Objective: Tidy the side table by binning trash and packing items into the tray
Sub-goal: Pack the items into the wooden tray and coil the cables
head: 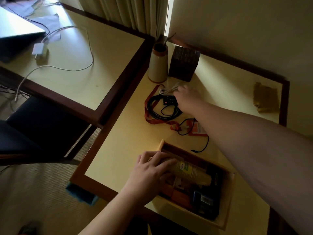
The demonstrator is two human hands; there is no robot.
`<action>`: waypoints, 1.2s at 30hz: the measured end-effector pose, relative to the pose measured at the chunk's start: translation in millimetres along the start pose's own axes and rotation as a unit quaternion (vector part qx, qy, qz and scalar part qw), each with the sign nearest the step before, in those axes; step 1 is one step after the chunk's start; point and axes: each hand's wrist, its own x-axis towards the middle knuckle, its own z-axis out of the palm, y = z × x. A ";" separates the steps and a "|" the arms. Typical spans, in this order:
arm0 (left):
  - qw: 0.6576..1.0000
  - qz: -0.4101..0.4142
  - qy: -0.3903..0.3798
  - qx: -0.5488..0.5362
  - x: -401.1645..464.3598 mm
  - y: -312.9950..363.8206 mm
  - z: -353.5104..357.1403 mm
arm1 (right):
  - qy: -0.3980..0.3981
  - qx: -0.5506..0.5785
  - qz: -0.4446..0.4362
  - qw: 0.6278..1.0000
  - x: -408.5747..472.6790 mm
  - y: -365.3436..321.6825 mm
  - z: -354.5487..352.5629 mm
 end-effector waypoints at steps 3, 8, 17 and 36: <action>1.000 -0.001 -0.005 0.002 1.0 1.3 -1.5 | 0.004 0.096 0.037 0.995 -16.5 5.4 -9.3; 1.000 -0.004 -0.009 -0.003 1.0 2.4 -2.1 | 0.240 0.429 0.067 0.868 -89.9 0.8 -43.4; 1.000 0.020 0.008 0.003 -0.1 -0.5 -1.0 | 0.084 0.367 0.040 0.926 -253.7 -27.4 -56.5; 0.988 0.126 -0.014 0.087 7.4 -1.1 -14.6 | 0.244 0.098 -0.060 0.963 -235.9 -73.0 30.5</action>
